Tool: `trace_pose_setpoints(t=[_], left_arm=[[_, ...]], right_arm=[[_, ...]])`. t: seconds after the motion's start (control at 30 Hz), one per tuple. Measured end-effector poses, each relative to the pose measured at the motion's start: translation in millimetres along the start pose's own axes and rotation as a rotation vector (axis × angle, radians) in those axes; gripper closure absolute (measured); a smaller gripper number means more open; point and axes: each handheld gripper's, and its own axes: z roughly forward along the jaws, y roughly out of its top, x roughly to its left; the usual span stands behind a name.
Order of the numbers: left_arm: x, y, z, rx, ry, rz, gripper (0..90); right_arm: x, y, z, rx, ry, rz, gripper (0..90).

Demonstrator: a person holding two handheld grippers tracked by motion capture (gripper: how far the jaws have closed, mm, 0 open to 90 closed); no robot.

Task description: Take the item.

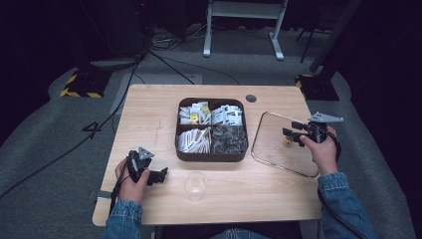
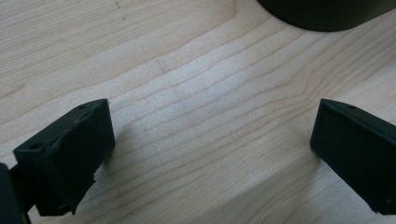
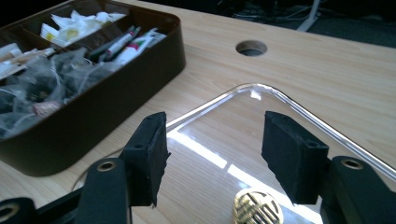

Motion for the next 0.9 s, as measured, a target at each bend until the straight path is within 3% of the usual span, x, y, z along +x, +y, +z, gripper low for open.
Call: trace_pose_setpoints(t=[0.47, 0.9], left_arm=[[-1.5, -0.3, -0.4, 0.004, 0.001, -0.007, 0.1], [-3.9, -1.6, -1.4, 0.001, 0.024, -0.028, 0.2]], right_arm=[[41.1, 31.3, 24.4, -0.015, 0.117, -0.091, 41.2], [69.9, 49.9, 51.8, -0.027, 0.207, -0.119, 40.8]])
